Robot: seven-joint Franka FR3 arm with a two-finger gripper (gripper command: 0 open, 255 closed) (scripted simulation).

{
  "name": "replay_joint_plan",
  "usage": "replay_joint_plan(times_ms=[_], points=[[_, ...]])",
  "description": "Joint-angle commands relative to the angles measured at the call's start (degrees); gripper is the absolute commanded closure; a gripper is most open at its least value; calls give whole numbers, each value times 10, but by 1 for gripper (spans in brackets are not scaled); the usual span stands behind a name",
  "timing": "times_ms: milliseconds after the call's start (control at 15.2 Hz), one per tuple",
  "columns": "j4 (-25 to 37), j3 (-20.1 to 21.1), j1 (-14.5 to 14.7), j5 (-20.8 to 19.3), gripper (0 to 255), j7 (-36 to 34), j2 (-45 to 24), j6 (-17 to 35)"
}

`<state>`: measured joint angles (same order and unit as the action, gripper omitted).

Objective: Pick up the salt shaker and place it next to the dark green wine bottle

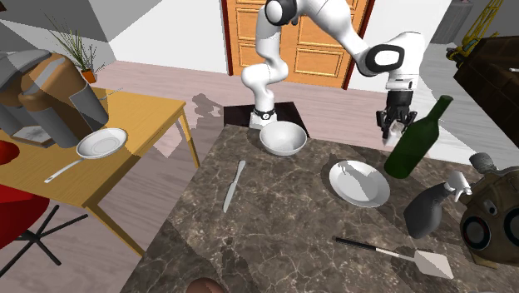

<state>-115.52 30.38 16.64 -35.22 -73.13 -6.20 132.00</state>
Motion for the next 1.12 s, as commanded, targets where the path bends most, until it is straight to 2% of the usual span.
replay_joint_plan(times_ms=[0, 792, 1056], points=[[-7, -2, 1, -11, 255, -11, -8, 11], [-33, -19, 12, -90, 255, -86, -61, 63], [-33, -19, 12, -90, 255, -86, -61, 63]])
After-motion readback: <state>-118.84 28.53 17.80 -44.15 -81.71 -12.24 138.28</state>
